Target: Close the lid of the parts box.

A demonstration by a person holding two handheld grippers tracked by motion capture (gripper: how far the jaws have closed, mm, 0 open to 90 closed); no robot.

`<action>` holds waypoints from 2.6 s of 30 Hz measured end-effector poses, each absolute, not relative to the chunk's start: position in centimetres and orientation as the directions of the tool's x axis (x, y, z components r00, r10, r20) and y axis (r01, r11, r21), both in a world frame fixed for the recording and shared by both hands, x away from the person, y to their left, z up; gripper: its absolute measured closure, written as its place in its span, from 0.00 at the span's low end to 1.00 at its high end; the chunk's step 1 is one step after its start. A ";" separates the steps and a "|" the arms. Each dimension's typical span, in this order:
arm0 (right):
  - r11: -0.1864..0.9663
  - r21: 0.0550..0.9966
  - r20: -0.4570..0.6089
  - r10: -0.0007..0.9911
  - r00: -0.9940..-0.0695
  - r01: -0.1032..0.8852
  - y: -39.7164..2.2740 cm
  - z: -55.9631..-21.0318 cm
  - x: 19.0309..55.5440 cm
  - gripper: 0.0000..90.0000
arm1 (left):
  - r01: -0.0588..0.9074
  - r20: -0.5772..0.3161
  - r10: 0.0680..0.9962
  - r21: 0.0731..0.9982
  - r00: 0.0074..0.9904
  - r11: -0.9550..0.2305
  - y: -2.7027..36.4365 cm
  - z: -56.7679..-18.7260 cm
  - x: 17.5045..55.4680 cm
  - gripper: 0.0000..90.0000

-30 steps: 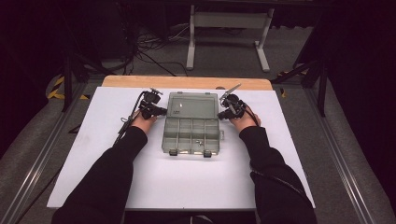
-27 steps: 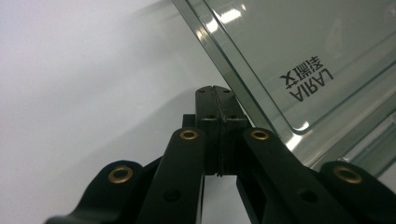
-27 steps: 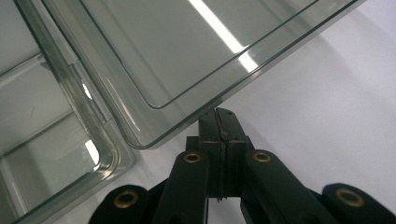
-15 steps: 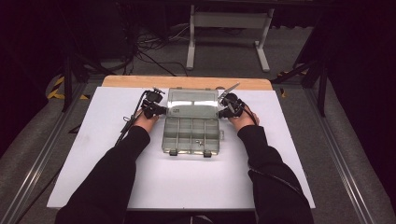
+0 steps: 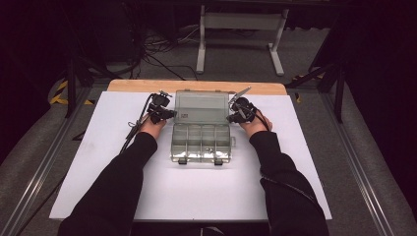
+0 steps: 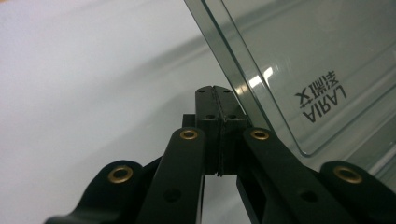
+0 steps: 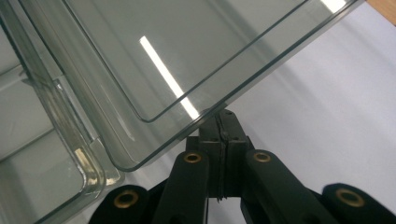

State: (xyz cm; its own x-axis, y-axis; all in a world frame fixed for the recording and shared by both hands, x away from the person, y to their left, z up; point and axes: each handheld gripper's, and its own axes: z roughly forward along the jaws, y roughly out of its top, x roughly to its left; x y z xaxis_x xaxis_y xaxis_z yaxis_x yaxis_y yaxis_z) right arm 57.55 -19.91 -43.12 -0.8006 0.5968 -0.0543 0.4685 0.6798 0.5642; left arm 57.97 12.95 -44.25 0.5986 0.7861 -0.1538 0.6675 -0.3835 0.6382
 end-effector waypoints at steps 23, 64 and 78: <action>0.657 0.609 -0.077 0.607 -0.791 0.445 -20.5 -40.7 57.1 1.00 | 0.615 -0.125 0.774 0.691 0.620 -0.381 12.8 -42.4 57.2 1.00; 0.640 0.672 -0.090 0.571 -0.816 0.373 -21.3 -37.0 54.2 1.00 | 0.561 -0.135 0.723 0.730 0.678 -0.390 13.5 -39.1 55.0 1.00; 0.648 0.682 -0.086 0.531 -0.843 0.339 -21.5 -36.2 52.5 0.99 | 0.515 -0.139 0.682 0.766 0.718 -0.386 14.0 -37.9 53.3 0.98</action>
